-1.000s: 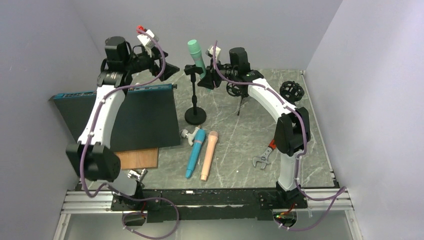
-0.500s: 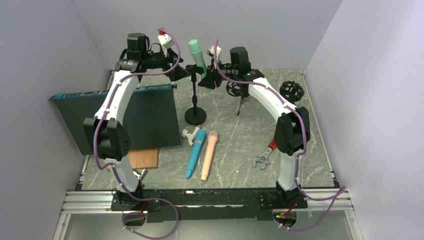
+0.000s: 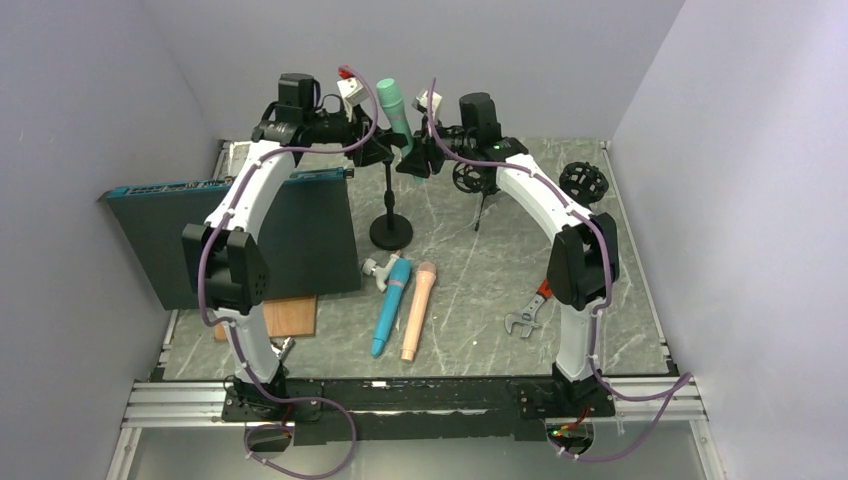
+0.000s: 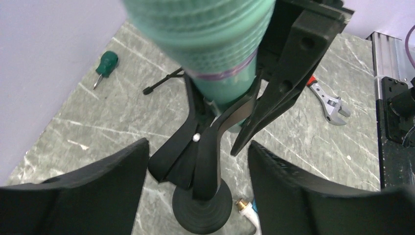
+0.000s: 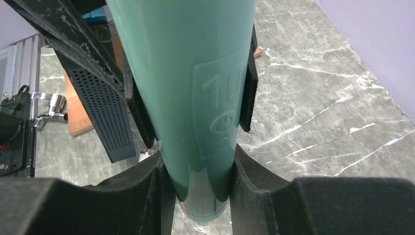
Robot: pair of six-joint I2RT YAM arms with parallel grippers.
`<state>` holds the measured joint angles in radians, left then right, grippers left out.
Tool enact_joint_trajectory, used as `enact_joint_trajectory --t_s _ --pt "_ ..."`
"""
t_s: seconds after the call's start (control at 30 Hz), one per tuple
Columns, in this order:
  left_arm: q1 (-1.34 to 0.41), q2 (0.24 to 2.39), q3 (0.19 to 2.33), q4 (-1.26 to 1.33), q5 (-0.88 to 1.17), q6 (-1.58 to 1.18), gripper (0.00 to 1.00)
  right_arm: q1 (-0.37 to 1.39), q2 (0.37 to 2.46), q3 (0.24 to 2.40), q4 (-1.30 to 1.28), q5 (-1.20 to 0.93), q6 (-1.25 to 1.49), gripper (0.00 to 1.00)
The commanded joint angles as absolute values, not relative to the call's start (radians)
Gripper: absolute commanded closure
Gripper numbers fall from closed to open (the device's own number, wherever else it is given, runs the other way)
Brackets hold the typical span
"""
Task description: Remove the microphone from the stand
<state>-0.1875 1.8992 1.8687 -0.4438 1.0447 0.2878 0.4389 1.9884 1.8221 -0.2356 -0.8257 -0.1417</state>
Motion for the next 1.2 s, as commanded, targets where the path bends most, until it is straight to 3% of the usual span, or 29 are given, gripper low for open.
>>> enact_joint_trajectory --t_s 0.0,0.07,0.2,0.23,0.43,0.63,0.87,0.93,1.1,1.17 --pt "-0.198 1.926 1.92 -0.397 1.107 0.286 0.33 0.437 1.997 1.885 -0.221 -0.872 -0.144 1.0" --pt "-0.201 1.936 1.948 -0.432 1.1 0.309 0.47 0.437 1.996 1.89 -0.225 -0.866 -0.147 1.0" --pt "-0.201 1.927 1.945 -0.458 1.049 0.334 0.94 0.438 1.984 1.874 -0.218 -0.831 -0.15 1.0" --pt "-0.201 1.917 1.931 -0.45 1.037 0.329 1.0 0.44 1.973 1.856 -0.203 -0.797 -0.148 1.0" --pt "-0.201 1.855 1.869 -0.41 0.993 0.324 1.0 0.423 1.873 1.698 -0.045 -0.572 -0.071 1.0" --pt "-0.201 1.84 1.844 -0.423 0.976 0.335 1.0 0.395 1.724 1.515 0.11 -0.536 -0.012 1.0" --pt "-0.202 1.826 1.831 -0.447 0.958 0.342 1.0 0.395 1.585 1.502 -0.087 -0.298 0.022 1.0" --pt "-0.202 1.807 1.809 -0.432 0.952 0.331 0.87 0.396 1.538 1.488 -0.165 -0.232 0.07 1.0" --pt "-0.202 1.763 1.767 -0.374 0.929 0.273 0.16 0.41 1.341 1.281 -0.233 -0.185 0.243 1.0" --pt "-0.202 1.747 1.763 -0.372 0.913 0.265 0.03 0.432 1.253 1.144 -0.248 -0.211 0.278 1.0"
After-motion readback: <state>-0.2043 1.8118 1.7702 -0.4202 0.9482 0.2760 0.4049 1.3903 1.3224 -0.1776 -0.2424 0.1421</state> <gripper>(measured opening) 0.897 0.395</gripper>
